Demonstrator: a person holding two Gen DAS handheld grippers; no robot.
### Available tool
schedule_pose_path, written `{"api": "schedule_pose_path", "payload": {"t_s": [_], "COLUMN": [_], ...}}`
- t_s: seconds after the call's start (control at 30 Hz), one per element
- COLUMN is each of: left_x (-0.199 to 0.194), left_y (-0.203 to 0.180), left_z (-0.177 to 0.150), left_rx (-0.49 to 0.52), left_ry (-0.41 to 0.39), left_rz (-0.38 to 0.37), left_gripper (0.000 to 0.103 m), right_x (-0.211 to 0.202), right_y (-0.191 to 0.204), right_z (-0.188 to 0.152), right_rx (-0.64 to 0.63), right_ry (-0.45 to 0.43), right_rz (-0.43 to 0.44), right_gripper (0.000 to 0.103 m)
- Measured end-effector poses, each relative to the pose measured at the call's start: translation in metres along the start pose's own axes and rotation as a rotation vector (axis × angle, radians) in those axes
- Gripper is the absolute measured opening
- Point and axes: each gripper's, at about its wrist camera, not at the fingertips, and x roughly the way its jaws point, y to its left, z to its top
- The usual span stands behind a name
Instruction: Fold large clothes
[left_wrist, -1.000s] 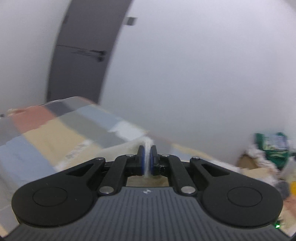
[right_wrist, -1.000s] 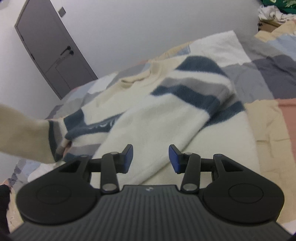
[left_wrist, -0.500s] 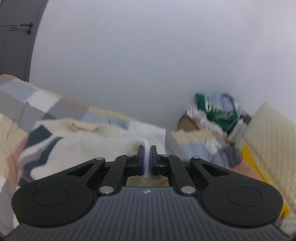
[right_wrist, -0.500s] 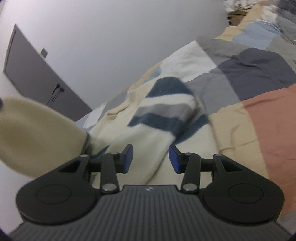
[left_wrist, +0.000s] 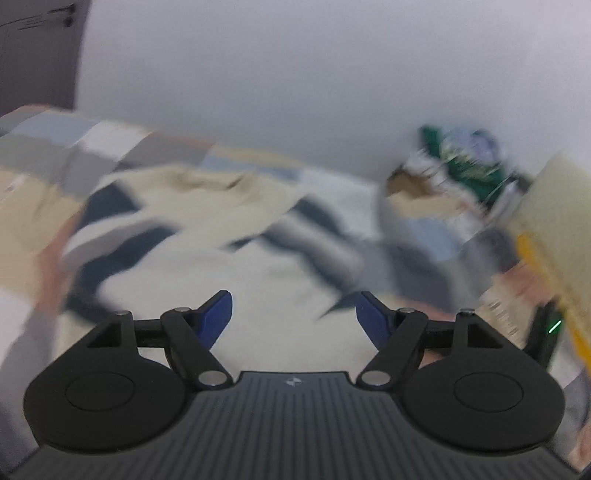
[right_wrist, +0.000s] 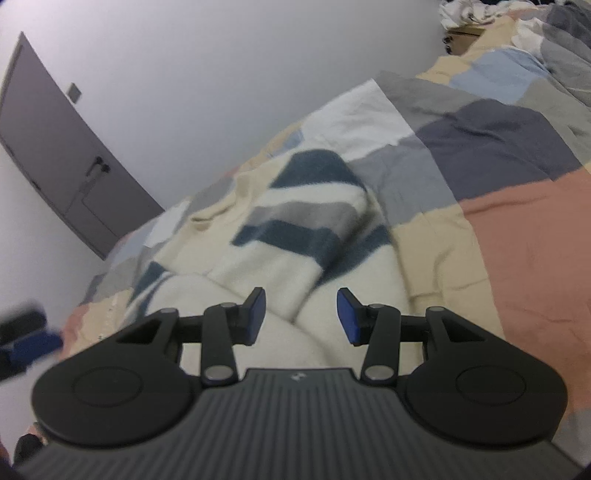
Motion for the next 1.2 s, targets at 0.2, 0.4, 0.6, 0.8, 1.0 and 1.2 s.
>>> {"api": "schedule_pose_path", "payload": {"t_s": [0.2,0.4,0.6,0.8,1.0,1.2], "left_x": [0.010,0.018,0.021,0.021,0.018,0.013], "left_y": [0.082,0.153,0.185,0.183,0.195,0.203], "left_z": [-0.037,-0.069,-0.073,-0.075,-0.079,-0.082], "left_rx": [-0.106,-0.311,-0.400,-0.387,-0.472,-0.535], "left_ry": [0.118,0.167,0.146,0.148,0.142,0.128], "left_rz": [0.136,0.179,0.158,0.145,0.097,0.068], "left_gripper": [0.078,0.078,0.078,0.078,0.078,0.078], "right_x": [0.009,0.029,0.042,0.055,0.053,0.029], "right_y": [-0.001,0.010,0.028,0.051,0.048,0.051], "right_z": [-0.014,-0.027,-0.038,-0.048,-0.044,-0.030], "right_rx": [0.012,-0.039,-0.179,-0.335,-0.329,-0.318], "right_ry": [0.083,0.144,0.160,0.213,0.218,0.090], "right_rz": [-0.001,-0.060,-0.064,-0.073,-0.084,-0.093], "right_gripper": [0.069,0.069,0.066,0.055,0.019,0.017]}}
